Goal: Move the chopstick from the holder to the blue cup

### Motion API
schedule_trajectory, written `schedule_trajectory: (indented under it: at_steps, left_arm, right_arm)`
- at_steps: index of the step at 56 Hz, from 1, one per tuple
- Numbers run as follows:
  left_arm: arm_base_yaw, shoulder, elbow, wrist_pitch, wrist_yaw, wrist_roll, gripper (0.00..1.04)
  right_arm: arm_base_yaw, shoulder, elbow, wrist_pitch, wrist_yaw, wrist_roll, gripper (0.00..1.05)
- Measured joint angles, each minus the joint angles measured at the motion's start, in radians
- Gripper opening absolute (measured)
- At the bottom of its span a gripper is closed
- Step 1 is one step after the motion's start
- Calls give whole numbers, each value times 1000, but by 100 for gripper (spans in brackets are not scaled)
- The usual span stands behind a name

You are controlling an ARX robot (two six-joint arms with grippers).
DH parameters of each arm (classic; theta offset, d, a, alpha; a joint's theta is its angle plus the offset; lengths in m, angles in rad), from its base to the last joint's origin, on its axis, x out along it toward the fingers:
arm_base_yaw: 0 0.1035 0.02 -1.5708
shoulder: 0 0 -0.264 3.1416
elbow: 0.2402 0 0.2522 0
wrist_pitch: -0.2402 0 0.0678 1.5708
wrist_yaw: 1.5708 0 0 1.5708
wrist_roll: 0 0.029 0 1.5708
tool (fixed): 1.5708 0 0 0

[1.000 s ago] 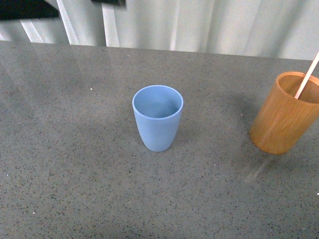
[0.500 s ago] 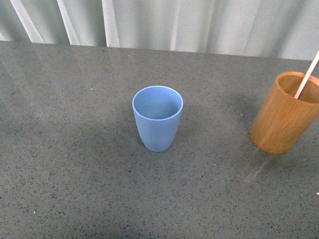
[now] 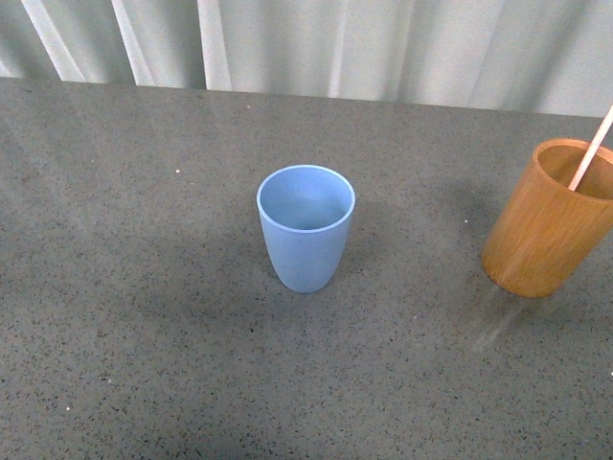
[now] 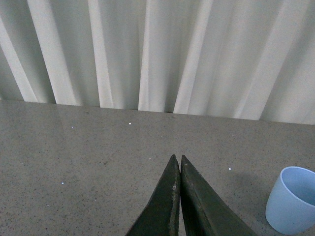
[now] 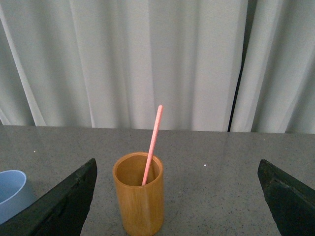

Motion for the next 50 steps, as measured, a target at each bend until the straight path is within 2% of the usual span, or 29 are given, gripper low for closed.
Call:
schedule_trajectory:
  at_steps: [29, 36, 50]
  left_arm:
    - [0, -148, -40, -82, 0, 2, 4]
    - [0, -288, -39, -251, 0, 3, 4]
    - [0, -318, -39, -260, 0, 3, 4]
  right_arm:
    - [0, 0, 0, 0, 0, 0, 95]
    - [0, 0, 0, 0, 1, 0, 95]
    - [0, 0, 0, 0, 0, 0, 95]
